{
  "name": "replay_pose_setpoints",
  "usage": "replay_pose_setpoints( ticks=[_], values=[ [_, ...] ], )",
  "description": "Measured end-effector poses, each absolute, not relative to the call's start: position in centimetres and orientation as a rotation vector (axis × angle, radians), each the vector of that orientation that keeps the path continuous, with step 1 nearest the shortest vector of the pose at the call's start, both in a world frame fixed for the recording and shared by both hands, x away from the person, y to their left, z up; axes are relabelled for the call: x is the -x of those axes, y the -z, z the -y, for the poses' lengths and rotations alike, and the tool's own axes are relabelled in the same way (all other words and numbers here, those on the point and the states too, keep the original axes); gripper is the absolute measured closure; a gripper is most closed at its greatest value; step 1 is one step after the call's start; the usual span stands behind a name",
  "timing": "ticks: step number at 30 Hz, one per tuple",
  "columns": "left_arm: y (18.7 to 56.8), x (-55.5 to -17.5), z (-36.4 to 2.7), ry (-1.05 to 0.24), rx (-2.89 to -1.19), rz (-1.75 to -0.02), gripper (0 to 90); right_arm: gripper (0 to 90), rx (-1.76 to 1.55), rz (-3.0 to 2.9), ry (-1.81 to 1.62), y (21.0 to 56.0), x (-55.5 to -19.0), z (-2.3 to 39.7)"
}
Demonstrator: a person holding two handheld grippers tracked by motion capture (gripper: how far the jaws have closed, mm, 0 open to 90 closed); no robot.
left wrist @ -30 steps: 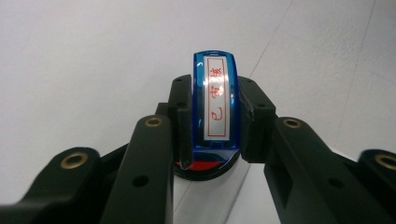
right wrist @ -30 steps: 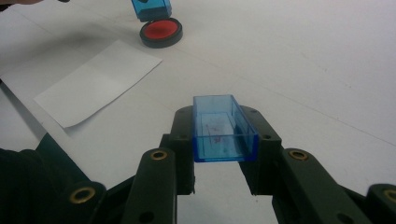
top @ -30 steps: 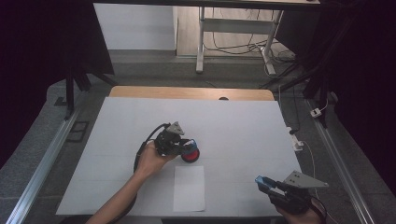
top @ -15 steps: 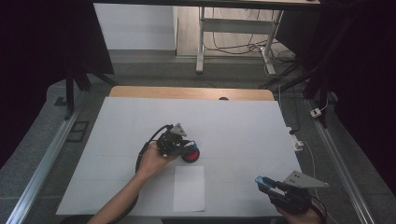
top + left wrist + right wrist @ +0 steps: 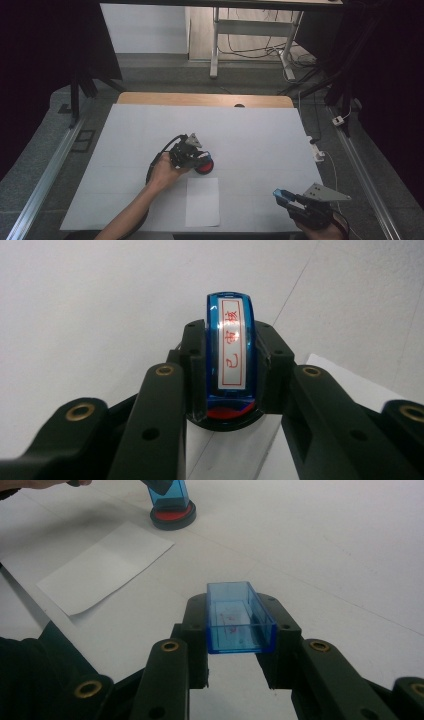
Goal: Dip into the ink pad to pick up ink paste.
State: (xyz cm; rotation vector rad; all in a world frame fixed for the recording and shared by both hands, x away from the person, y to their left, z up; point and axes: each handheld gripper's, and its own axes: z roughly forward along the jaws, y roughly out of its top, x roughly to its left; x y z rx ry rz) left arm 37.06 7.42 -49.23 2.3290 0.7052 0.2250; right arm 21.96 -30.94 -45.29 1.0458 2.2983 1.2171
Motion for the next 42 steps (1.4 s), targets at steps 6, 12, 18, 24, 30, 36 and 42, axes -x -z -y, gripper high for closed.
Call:
replay_pose_setpoints(
  ticks=[6, 12, 18, 24, 30, 36, 42],
  values=[
    [49.1, -36.5, -6.8, -0.291, -2.364, -0.682, 70.5, 68.6, -1.041, -2.301, -1.214, 45.3, -22.0, 30.9],
    [49.3, -36.8, -7.2, -0.248, -2.334, -0.716, 70.6, 68.6, -1.040, -2.304, -1.208, 45.3, -21.9, 30.9],
    [49.6, -37.6, -8.0, -0.150, -2.278, -0.760, 70.6, 68.6, -1.040, -2.304, -1.203, 45.3, -21.9, 30.8],
    [49.5, -37.5, -7.8, -0.162, -2.291, -0.752, 70.5, 68.6, -1.041, -2.304, -1.201, 45.3, -21.9, 30.8],
    [49.2, -36.7, -7.0, -0.258, -2.349, -0.718, 70.5, 68.6, -1.034, -2.307, -1.192, 45.3, -21.9, 30.7],
    [49.4, -37.1, -7.6, -0.210, -2.300, -0.739, 70.2, 68.6, -1.034, -2.309, -1.196, 45.3, -21.9, 30.8],
    [48.9, -37.4, -8.1, -0.201, -2.296, -0.748, 69.9, 68.6, -1.038, -2.307, -1.207, 45.3, -22.0, 30.9]
  ],
)
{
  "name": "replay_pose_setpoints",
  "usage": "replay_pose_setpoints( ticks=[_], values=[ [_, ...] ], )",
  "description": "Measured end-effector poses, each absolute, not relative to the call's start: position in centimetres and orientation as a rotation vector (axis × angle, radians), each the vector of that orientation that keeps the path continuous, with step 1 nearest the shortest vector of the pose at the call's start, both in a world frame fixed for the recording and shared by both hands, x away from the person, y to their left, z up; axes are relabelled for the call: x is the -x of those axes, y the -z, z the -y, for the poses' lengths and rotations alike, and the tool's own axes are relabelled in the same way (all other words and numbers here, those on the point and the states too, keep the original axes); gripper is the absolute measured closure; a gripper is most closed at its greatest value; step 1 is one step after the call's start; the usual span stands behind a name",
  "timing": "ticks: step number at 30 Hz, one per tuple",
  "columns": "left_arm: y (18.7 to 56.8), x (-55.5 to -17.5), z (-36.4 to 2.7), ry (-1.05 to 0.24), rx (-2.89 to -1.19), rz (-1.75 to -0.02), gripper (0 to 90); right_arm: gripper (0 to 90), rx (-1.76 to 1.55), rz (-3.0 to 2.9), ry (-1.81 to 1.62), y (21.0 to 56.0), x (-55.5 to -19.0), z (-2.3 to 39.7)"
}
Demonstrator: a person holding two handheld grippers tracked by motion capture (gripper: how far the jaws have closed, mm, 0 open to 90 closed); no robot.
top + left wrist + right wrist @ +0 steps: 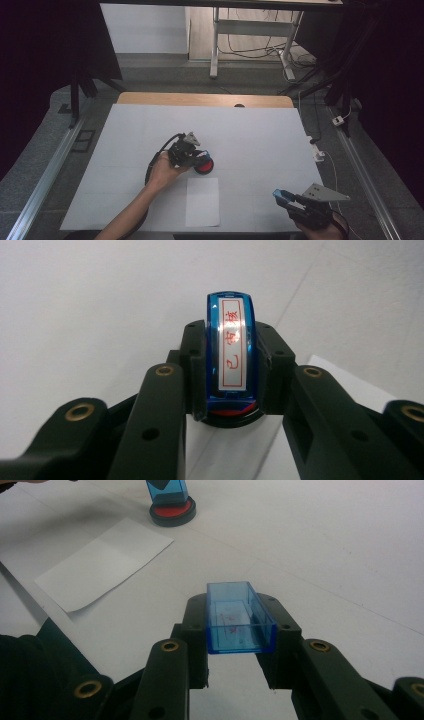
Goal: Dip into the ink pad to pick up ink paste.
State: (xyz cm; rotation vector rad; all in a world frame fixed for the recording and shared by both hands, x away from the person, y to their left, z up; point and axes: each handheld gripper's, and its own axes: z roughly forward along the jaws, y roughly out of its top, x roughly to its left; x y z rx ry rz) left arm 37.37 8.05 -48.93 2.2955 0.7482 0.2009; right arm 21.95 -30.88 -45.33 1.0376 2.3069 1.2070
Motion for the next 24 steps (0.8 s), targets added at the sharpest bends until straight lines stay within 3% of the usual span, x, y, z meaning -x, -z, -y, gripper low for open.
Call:
replay_pose_setpoints(
  ticks=[9, 24],
  values=[
    [47.2, -37.0, -9.0, -0.179, -2.215, -0.744, 69.9, 68.5, -1.039, -2.306, -1.202, 45.3, -21.9, 30.8],
    [48.7, -37.1, -7.9, -0.153, -2.267, -0.739, 69.9, 68.5, -1.041, -2.311, -1.199, 45.4, -22.0, 30.8]
  ],
)
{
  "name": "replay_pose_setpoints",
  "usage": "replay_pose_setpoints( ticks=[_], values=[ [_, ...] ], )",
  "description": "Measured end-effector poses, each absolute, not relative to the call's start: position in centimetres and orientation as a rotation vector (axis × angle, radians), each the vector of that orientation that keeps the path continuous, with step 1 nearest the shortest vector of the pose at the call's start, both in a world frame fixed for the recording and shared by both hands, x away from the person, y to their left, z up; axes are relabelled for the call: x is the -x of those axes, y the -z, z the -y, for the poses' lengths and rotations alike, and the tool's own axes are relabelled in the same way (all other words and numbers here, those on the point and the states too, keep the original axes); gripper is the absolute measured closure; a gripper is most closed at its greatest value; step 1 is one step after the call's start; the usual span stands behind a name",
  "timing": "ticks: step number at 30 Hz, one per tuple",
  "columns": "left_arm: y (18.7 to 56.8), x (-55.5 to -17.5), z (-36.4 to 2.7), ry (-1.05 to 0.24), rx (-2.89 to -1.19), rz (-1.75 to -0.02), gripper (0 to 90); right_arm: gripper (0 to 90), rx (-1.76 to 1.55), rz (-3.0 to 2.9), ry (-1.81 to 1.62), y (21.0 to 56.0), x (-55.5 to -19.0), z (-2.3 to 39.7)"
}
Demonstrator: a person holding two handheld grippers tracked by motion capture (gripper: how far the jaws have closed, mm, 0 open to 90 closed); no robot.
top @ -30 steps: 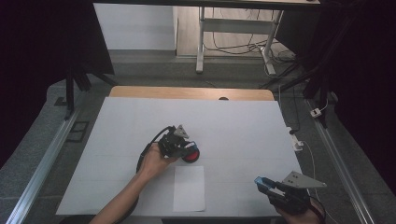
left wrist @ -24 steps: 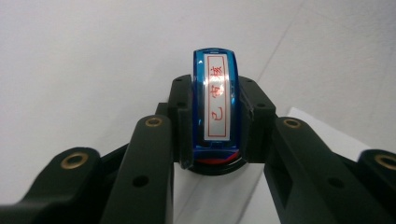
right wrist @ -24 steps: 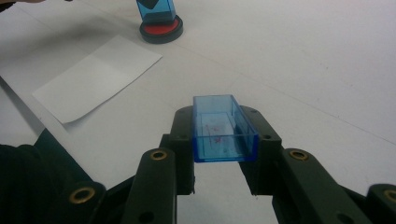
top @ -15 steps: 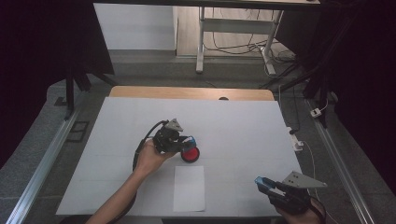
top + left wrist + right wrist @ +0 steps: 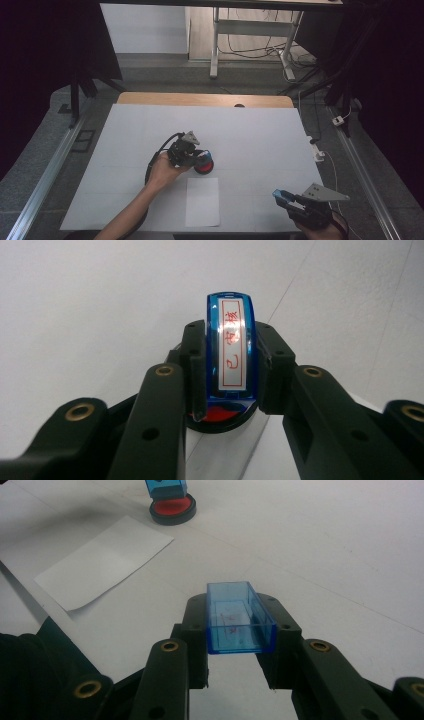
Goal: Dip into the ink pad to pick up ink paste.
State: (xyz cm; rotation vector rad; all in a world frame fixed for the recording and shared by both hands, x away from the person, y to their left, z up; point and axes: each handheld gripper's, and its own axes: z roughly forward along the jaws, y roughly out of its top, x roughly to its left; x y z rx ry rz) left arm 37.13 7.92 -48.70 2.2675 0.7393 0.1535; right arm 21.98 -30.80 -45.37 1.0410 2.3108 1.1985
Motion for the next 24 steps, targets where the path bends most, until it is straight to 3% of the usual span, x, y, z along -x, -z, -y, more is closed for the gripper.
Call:
replay_pose_setpoints(
  ticks=[14, 24],
  values=[
    [49.4, -37.4, -7.8, -0.142, -2.282, -0.747, 70.1, 68.5, -1.041, -2.313, -1.192, 45.4, -22.0, 30.8],
    [49.2, -36.5, -6.8, -0.250, -2.355, -0.706, 70.3, 68.5, -1.031, -2.321, -1.174, 45.4, -21.9, 30.6]
  ],
)
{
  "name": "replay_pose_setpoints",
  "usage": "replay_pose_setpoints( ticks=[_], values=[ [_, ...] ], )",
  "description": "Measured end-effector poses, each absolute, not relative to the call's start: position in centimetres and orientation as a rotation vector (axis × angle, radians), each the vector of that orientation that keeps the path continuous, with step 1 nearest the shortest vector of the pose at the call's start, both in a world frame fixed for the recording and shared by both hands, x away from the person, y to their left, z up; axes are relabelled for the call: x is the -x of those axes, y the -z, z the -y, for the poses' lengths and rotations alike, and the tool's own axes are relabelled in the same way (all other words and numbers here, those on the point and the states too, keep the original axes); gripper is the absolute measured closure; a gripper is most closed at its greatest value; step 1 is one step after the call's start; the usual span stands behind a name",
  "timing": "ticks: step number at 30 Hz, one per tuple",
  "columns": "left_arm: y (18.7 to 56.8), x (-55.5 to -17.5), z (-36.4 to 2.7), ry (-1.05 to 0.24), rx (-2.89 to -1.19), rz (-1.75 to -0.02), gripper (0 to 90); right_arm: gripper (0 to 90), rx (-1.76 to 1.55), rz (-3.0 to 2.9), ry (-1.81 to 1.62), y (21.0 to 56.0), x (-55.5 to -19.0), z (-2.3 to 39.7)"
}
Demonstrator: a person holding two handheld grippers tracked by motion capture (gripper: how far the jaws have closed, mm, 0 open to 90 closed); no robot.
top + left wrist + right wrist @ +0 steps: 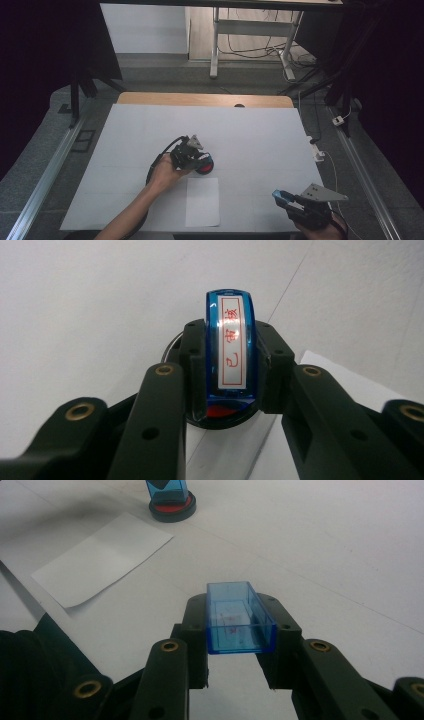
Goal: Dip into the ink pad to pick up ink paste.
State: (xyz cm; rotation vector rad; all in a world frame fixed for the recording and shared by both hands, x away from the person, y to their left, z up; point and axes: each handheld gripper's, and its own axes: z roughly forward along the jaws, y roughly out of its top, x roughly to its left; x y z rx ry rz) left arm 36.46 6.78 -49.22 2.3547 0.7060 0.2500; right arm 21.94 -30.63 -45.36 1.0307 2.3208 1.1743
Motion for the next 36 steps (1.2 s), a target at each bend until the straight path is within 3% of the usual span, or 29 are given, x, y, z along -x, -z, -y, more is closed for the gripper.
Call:
replay_pose_setpoints(
  ticks=[6, 16, 28, 36],
  values=[
    [49.1, -36.3, -6.5, -0.262, -2.367, -0.722, 70.4, 68.5, -1.030, -2.322, -1.173, 45.4, -21.9, 30.6],
    [49.7, -37.6, -8.0, -0.097, -2.278, -0.779, 70.3, 68.5, -1.030, -2.322, -1.172, 45.4, -21.9, 30.6],
    [49.2, -36.1, -6.2, -0.282, -2.381, -0.735, 70.3, 68.5, -1.026, -2.325, -1.163, 45.4, -21.9, 30.5],
    [49.5, -36.7, -7.2, -0.197, -2.322, -0.756, 70.1, 68.5, -1.020, -2.327, -1.165, 45.4, -21.9, 30.5]
  ],
)
